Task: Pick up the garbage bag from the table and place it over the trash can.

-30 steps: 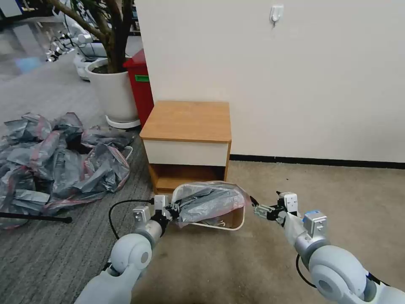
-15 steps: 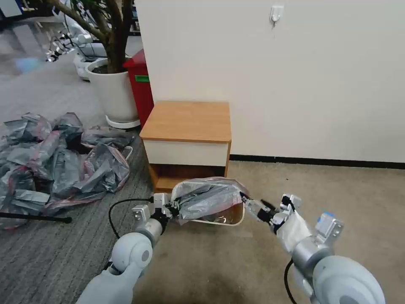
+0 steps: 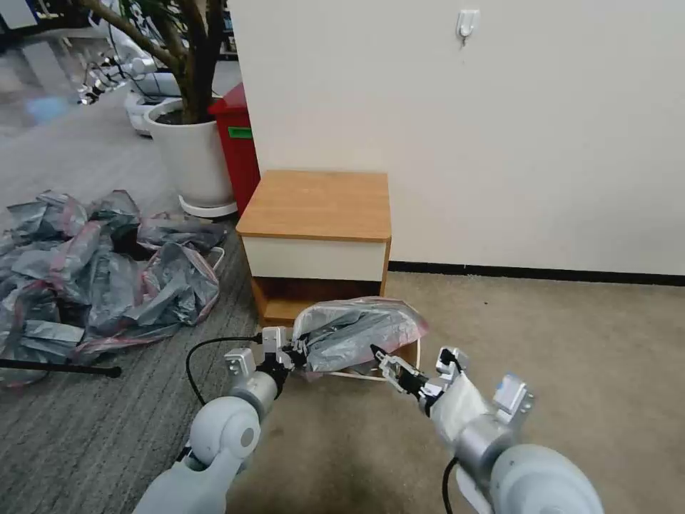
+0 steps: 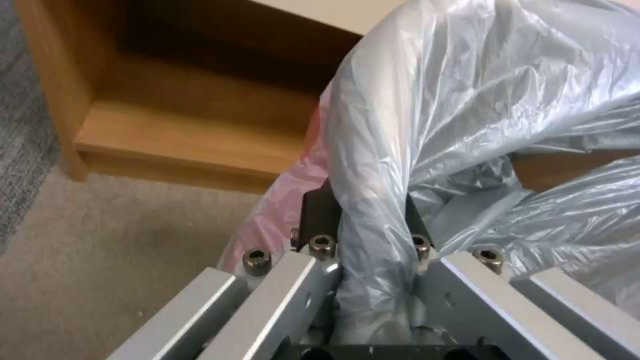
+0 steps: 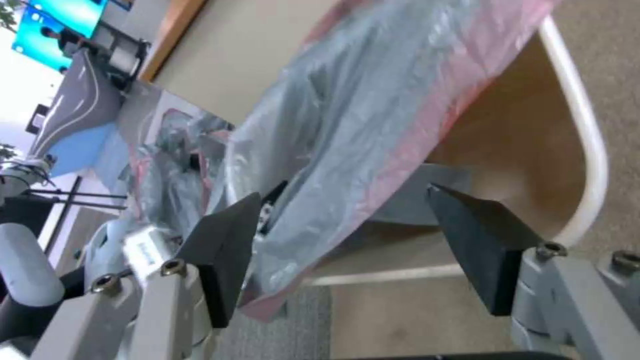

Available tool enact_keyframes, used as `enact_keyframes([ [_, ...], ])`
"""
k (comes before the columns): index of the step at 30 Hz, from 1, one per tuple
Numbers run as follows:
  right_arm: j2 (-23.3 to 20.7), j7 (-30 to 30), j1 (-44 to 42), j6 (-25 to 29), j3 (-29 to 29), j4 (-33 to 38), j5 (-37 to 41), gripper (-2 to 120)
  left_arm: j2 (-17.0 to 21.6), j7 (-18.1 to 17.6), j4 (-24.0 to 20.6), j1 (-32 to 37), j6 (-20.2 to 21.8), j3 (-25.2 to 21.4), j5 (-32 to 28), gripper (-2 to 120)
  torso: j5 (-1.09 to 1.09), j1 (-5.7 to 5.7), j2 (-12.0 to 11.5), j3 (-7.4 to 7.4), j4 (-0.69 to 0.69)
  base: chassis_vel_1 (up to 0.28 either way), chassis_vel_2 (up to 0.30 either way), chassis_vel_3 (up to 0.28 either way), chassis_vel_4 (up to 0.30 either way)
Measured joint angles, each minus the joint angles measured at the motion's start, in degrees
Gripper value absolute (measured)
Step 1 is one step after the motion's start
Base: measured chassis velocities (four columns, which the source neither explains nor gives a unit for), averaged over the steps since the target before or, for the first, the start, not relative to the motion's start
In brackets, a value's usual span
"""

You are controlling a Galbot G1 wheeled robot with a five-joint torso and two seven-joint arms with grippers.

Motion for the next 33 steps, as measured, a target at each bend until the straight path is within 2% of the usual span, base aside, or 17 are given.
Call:
enact_keyframes([
  [19,3.54,-0.67,3.69,1.12,-0.34,-5.43,-0.87,65,-0.84,0.02,-2.93,2.92,0.22,0.29,0.22,3,0.00,0.00,0.00,0.00,0.00,0.000,0.000,0.000,0.000],
  [29,5.36,-1.96,4.41,1.41,-0.32,-6.62,-0.49,45,-0.97,0.02,-2.81,2.72,0.27,0.51,0.25,3,0.00,0.00,0.00,0.00,0.00,0.000,0.000,0.000,0.000],
  [31,5.71,-2.26,4.63,1.44,-0.29,-6.94,-0.49,32,-1.03,0.02,-2.61,2.51,0.28,0.62,0.27,3,0.00,0.00,0.00,0.00,-0.01,0.000,0.000,0.000,0.000],
  [33,5.86,-2.34,4.69,1.47,-0.22,-7.08,-0.50,28,-1.06,0.02,-2.53,2.41,0.28,0.64,0.26,3,0.00,0.00,0.00,0.00,-0.01,0.000,0.000,0.000,0.000],
])
